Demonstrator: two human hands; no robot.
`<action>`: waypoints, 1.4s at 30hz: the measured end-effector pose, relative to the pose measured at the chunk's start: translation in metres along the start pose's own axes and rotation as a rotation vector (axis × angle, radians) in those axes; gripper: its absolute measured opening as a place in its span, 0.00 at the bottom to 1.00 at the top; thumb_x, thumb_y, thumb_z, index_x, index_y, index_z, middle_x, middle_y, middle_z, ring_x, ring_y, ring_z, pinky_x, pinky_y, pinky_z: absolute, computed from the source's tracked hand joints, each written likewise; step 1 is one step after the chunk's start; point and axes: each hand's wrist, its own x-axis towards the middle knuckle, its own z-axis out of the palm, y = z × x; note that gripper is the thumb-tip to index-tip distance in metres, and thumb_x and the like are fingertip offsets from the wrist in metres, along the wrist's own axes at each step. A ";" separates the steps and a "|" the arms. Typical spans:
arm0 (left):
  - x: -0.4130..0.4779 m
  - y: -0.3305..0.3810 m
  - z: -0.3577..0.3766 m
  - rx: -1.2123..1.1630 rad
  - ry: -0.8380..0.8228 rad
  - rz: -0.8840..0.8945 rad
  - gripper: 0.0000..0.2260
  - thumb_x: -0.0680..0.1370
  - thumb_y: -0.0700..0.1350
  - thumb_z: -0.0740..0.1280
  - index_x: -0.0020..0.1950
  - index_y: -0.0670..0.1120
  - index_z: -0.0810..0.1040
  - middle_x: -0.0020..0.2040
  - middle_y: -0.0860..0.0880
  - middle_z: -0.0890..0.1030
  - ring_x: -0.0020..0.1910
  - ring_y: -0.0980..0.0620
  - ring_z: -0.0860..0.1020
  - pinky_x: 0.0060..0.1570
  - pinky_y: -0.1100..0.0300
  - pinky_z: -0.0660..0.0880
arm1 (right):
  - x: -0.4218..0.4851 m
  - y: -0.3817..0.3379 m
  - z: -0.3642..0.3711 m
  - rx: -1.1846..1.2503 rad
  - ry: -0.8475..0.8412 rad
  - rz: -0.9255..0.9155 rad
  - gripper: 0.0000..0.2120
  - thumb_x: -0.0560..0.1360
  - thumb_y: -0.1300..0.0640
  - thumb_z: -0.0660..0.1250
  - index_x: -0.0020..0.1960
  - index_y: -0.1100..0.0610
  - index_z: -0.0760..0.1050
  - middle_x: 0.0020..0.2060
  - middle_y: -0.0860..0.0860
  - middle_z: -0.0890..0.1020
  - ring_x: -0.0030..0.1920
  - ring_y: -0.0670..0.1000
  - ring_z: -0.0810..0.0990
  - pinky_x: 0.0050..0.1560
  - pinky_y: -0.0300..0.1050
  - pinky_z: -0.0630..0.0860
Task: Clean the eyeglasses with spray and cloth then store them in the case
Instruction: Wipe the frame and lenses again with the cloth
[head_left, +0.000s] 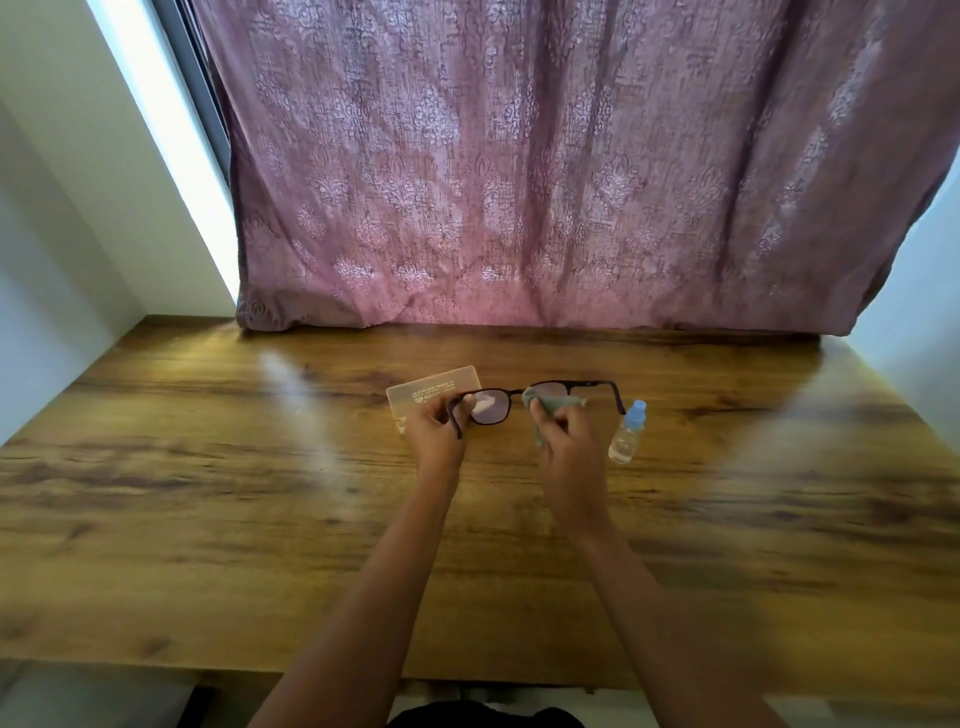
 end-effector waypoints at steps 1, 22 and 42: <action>0.000 0.000 -0.001 0.001 0.002 -0.001 0.04 0.73 0.36 0.69 0.43 0.45 0.79 0.38 0.49 0.80 0.40 0.52 0.78 0.46 0.52 0.75 | -0.004 0.001 -0.003 -0.029 0.005 -0.019 0.13 0.78 0.56 0.56 0.52 0.62 0.75 0.37 0.42 0.67 0.36 0.42 0.68 0.37 0.31 0.68; 0.006 0.000 -0.003 0.050 0.005 -0.056 0.05 0.73 0.40 0.70 0.47 0.41 0.80 0.40 0.45 0.80 0.42 0.51 0.77 0.40 0.63 0.73 | -0.002 0.012 -0.017 -0.151 -0.010 -0.050 0.14 0.76 0.64 0.62 0.61 0.64 0.74 0.41 0.55 0.75 0.40 0.51 0.72 0.37 0.45 0.76; 0.000 0.005 -0.004 0.072 -0.010 -0.049 0.02 0.73 0.40 0.70 0.45 0.44 0.79 0.38 0.48 0.80 0.43 0.50 0.77 0.44 0.56 0.73 | 0.006 0.010 -0.011 -0.136 0.027 0.004 0.19 0.74 0.69 0.63 0.65 0.62 0.71 0.47 0.57 0.76 0.45 0.54 0.76 0.43 0.49 0.80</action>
